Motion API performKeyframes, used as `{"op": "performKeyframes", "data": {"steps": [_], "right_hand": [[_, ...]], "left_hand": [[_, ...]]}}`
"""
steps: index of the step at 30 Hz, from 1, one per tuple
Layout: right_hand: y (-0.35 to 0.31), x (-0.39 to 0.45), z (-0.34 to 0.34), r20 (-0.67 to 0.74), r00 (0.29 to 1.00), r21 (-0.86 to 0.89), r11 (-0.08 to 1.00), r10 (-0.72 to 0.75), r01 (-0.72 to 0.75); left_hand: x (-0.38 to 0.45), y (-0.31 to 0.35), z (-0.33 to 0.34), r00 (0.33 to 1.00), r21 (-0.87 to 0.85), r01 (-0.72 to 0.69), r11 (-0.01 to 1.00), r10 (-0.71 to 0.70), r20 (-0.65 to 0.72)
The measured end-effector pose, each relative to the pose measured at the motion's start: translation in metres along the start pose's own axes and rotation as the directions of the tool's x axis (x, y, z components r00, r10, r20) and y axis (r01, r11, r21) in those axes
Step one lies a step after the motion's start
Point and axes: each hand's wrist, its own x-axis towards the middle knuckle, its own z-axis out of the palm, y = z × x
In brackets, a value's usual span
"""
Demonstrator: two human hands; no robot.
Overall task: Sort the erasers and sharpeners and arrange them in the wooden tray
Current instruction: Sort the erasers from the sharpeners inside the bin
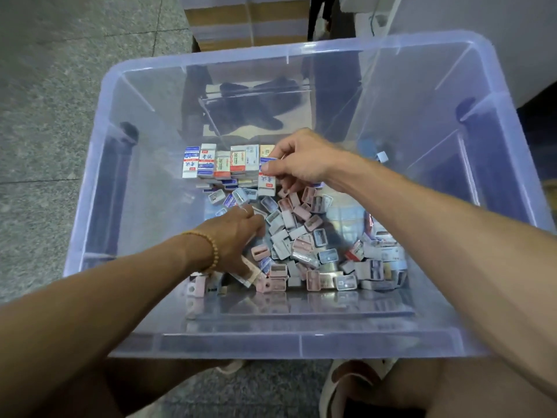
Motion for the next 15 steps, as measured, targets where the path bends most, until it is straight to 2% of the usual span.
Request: {"op": "performKeyframes", "data": {"steps": [4,7,12,15], "right_hand": [[0.003,0.002,0.001,-0.012,1.0,-0.011,1.0,0.001,-0.001],[0.004,0.006,0.004,-0.031,0.999,0.005,1.0,0.005,-0.005],[0.004,0.009,0.006,-0.035,0.999,0.023,1.0,0.014,-0.013],[0.005,0.009,0.006,-0.034,0.999,0.009,1.0,0.012,-0.011]], "left_hand": [[-0.002,-0.004,0.005,0.997,0.085,0.033,0.996,-0.038,0.063],[-0.002,0.0,0.013,0.994,0.131,-0.024,0.991,0.01,0.11],[0.003,0.002,0.008,0.986,0.194,-0.019,0.981,-0.014,0.168],[0.004,0.005,0.008,0.981,0.23,-0.074,0.97,0.03,0.19]]}}
